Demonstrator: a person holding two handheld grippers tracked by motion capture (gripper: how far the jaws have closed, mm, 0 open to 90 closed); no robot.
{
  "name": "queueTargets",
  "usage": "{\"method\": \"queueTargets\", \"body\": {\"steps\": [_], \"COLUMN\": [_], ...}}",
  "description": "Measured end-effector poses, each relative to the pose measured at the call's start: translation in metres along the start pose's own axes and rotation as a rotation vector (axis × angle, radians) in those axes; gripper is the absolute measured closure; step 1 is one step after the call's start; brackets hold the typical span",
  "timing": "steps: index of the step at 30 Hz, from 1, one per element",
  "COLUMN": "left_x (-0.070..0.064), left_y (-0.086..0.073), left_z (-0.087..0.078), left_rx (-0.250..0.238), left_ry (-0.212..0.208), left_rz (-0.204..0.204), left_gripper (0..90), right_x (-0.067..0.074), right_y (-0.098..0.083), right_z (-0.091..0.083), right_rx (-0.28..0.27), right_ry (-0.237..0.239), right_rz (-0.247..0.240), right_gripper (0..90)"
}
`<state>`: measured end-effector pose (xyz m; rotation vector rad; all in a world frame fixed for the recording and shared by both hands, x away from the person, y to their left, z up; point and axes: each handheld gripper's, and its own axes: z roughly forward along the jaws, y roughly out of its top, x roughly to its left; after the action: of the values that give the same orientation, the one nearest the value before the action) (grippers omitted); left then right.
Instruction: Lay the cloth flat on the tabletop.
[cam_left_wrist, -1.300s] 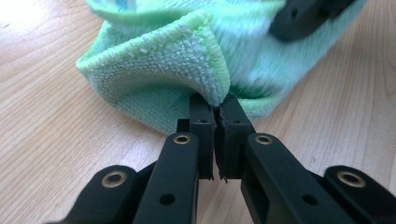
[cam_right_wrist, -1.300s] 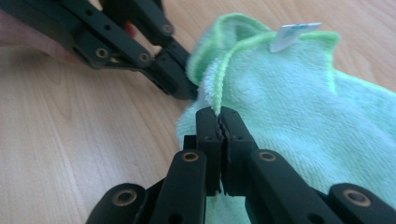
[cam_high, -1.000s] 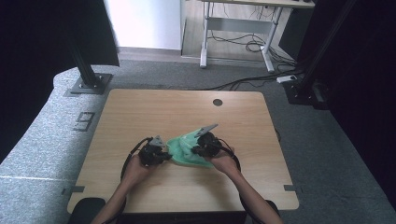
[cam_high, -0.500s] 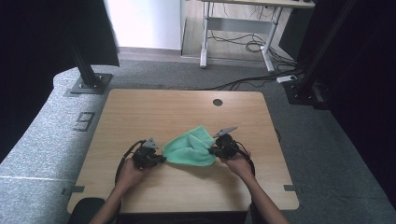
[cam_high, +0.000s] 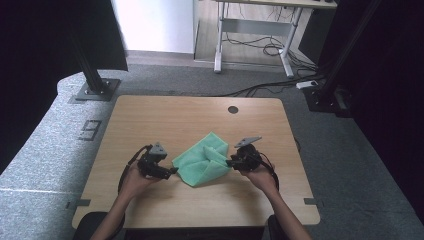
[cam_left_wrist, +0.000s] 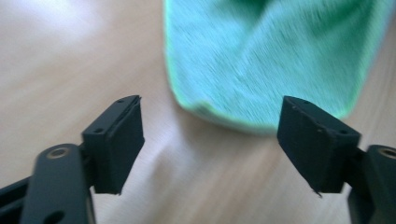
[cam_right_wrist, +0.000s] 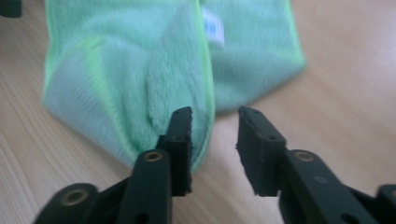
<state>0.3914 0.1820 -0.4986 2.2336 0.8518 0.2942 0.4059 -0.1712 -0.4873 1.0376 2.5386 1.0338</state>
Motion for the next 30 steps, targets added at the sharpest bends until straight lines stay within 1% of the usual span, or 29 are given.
{"method": "queueTargets", "body": {"steps": [1, 2, 3, 4, 5, 6, 7, 8, 9, 10, 12, 13, 14, 15, 16, 17, 18, 19, 20, 21, 22, 23, 24, 25, 26, 27, 28, 29, 30], "left_x": [0.000, 0.005, 0.007, 0.007, 0.009, 0.011, 0.011, 0.012, 0.013, 0.015, 0.020, 0.020, 0.024, 0.026, 0.026, 0.027, 0.028, 0.028, 0.029, 0.030, 0.030, 0.031, 0.031, 0.032, 0.032, 0.033, 0.033, 0.033, 0.033], "left_y": [0.000, 0.008, 0.011, 0.011, 0.014, 0.019, 0.019, 0.021, 0.022, 0.023, 0.022, 0.022, 0.021, 0.020, 0.020, 0.018, 0.015, 0.015, 0.011, 0.010, 0.010, 0.009, 0.007, 0.006, 0.006, 0.004, 0.004, 0.003, 0.000], "left_z": [0.000, 0.001, 0.003, 0.003, 0.006, 0.015, 0.015, 0.020, 0.026, 0.036, 0.045, 0.045, 0.051, 0.054, 0.054, 0.056, 0.061, 0.061, 0.063, 0.062, 0.062, 0.061, 0.058, 0.056, 0.056, 0.053, 0.053, 0.051, 0.048], "left_rx": [0.000, -0.021, -0.027, -0.027, -0.030, -0.022, -0.022, -0.014, -0.004, 0.016, 0.036, 0.036, 0.052, 0.063, 0.063, 0.074, 0.107, 0.107, 0.115, 0.112, 0.112, 0.111, 0.116, 0.120, 0.120, 0.127, 0.127, 0.129, 0.134], "left_ry": [0.000, -0.004, -0.009, -0.009, -0.013, -0.008, -0.008, -0.006, 0.001, 0.015, 0.030, 0.030, 0.043, 0.051, 0.051, 0.061, 0.095, 0.095, 0.121, 0.122, 0.122, 0.131, 0.155, 0.165, 0.165, 0.186, 0.186, 0.195, 0.206], "left_rz": [0.000, -0.016, -0.022, -0.022, -0.025, -0.029, -0.029, -0.027, -0.023, -0.027, -0.032, -0.032, -0.041, -0.042, -0.042, -0.041, -0.030, -0.030, -0.038, -0.055, -0.055, -0.061, -0.065, -0.067, -0.067, -0.077, -0.077, -0.086, -0.098], "left_gripper": [20.4, 19.6, 19.3, 19.0, 19.0, 18.2, 17.5, 17.2, 17.1, 17.1, 17.1, 17.2, 17.3, 17.4, 17.6, 17.6, 17.7, 17.6, 15.9, 15.8, 15.8, 15.8, 15.8, 15.8, 15.8, 15.8, 15.7, 15.7, 15.8], "right_x": [0.000, 0.001, 0.003, 0.003, 0.004, 0.007, 0.007, 0.010, 0.012, 0.013, 0.016, 0.016, 0.018, 0.019, 0.019, 0.019, 0.018, 0.018, 0.018, 0.018, 0.018, 0.018, 0.016, 0.014, 0.014, 0.008, 0.008, 0.004, -0.003], "right_y": [0.000, 0.010, 0.015, 0.015, 0.020, 0.030, 0.030, 0.037, 0.040, 0.043, 0.047, 0.047, 0.049, 0.049, 0.049, 0.049, 0.048, 0.048, 0.046, 0.045, 0.045, 0.044, 0.043, 0.042, 0.042, 0.040, 0.040, 0.039, 0.037], "right_z": [0.000, -0.001, 0.000, 0.000, 0.002, 0.008, 0.008, 0.017, 0.022, 0.027, 0.037, 0.037, 0.046, 0.051, 0.055, 0.055, 0.061, 0.061, 0.064, 0.063, 0.063, 0.061, 0.053, 0.048, 0.048, 0.039, 0.039, 0.034, 0.027], "right_rx": [0.000, -0.018, -0.021, -0.021, -0.022, -0.020, -0.020, -0.012, -0.007, -0.005, 0.011, 0.011, 0.030, 0.040, 0.052, 0.052, 0.081, 0.081, 0.095, 0.095, 0.095, 0.088, 0.069, 0.059, 0.059, 0.044, 0.044, 0.039, 0.028], "right_ry": [0.000, 0.005, 0.010, 0.010, 0.011, 0.013, 0.013, 0.021, 0.026, 0.030, 0.036, 0.036, 0.034, 0.032, 0.030, 0.030, 0.032, 0.032, 0.022, 0.010, 0.010, 0.002, -0.018, -0.029, -0.029, -0.053, -0.053, -0.063, -0.080], "right_rz": [0.000, -0.008, -0.009, -0.009, -0.015, -0.030, -0.030, -0.034, -0.037, -0.046, -0.051, -0.051, -0.059, -0.059, -0.061, -0.061, -0.059, -0.059, -0.062, -0.067, -0.067, -0.074, -0.074, -0.073, -0.073, -0.057, -0.057, -0.048, -0.029], "right_gripper": [60.7, 58.0, 56.4, 56.4, 54.9, 52.9, 52.9, 51.5, 51.0, 50.4, 49.8, 49.8, 49.9, 52.3, 56.4, 56.4, 72.5, 72.5, 81.2, 82.4, 82.4, 83.0, 83.2, 83.2, 83.2, 83.2, 83.2, 83.2, 83.2]}}
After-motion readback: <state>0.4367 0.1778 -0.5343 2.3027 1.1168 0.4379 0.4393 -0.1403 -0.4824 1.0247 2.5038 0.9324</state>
